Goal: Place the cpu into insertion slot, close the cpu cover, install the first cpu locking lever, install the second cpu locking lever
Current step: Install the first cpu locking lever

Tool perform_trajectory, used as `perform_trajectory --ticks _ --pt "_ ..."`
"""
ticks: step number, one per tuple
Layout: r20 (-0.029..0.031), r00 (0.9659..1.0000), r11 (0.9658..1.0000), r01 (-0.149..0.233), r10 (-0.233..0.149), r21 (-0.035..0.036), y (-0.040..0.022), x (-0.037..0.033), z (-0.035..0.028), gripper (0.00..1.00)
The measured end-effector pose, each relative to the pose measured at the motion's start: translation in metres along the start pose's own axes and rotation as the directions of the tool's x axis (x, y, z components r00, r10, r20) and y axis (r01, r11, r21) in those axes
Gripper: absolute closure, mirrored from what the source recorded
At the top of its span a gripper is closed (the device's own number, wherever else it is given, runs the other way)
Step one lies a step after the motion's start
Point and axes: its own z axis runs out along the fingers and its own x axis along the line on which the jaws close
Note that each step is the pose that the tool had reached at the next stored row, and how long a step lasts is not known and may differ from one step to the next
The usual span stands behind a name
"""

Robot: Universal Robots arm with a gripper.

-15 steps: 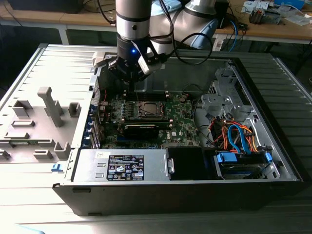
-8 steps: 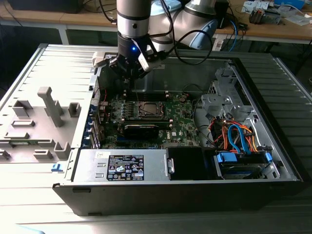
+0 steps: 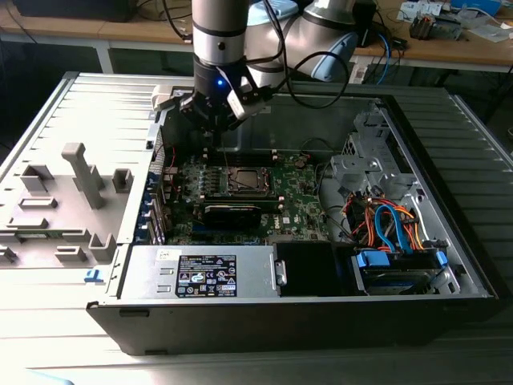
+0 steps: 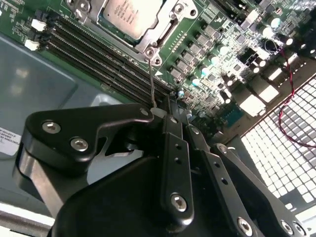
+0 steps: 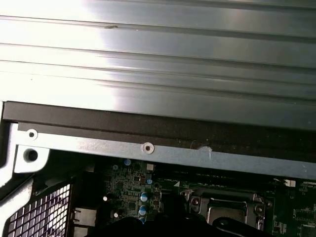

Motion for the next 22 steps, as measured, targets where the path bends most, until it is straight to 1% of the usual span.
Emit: perform_trajectory --ticks 14,22 --pt "0.0 1.0 1.0 0.0 0.0 0.0 -0.0007 -0.0067 0.0001 0.89" --pt "0.0001 1.0 1.0 0.0 0.0 0.0 -0.0012 -0.0117 -0.0001 0.89"
